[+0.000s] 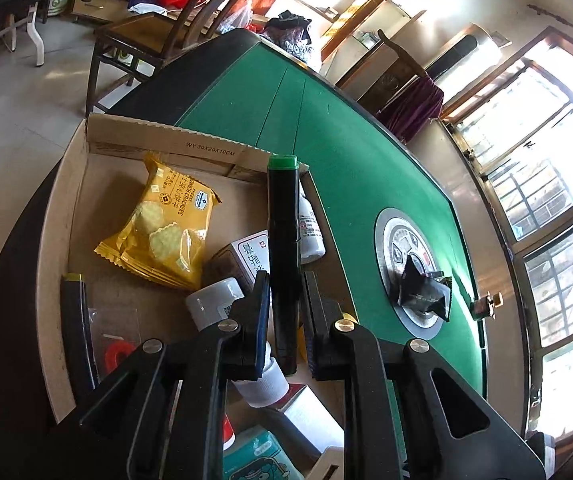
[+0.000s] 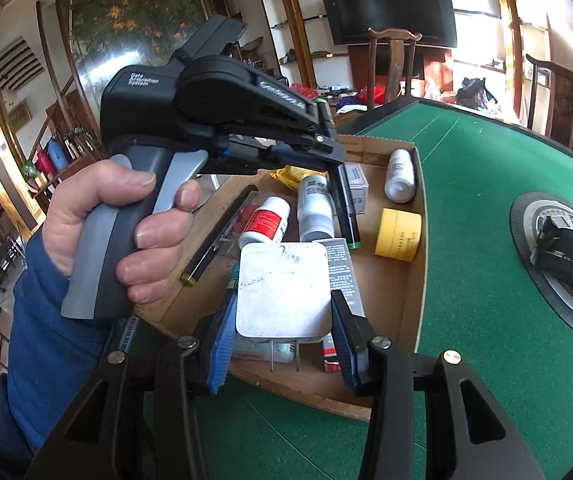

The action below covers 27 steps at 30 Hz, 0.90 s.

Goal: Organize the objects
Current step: 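Carry the marker and charger plug over the tray with both tools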

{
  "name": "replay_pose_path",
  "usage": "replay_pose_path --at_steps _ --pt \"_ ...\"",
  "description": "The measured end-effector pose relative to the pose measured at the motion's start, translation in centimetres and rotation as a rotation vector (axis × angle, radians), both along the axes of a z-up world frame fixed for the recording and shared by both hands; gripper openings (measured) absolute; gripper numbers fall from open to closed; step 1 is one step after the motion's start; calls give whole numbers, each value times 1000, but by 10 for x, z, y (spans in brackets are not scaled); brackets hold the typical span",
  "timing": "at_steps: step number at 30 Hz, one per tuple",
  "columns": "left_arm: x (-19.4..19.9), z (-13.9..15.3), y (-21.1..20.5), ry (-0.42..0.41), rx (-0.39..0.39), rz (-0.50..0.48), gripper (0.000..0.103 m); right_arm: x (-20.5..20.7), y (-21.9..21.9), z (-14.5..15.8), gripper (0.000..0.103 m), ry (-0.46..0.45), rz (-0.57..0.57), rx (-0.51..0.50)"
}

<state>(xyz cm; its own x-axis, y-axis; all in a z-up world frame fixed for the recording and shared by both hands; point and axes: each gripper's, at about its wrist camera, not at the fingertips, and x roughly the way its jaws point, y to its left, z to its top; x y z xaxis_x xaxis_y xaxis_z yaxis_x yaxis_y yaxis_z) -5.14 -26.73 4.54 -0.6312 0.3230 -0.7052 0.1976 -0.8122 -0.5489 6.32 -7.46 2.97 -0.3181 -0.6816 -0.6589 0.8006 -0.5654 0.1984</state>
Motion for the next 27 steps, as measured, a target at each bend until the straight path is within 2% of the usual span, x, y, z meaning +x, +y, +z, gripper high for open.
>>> replay_pose_path --at_steps 18,27 --pt "-2 -5 -1 -48 -65 14 15 -5 -26 -16 44 -20 37 56" --pt "-4 -8 0 -59 -67 10 15 -9 -26 -21 44 -22 25 68"
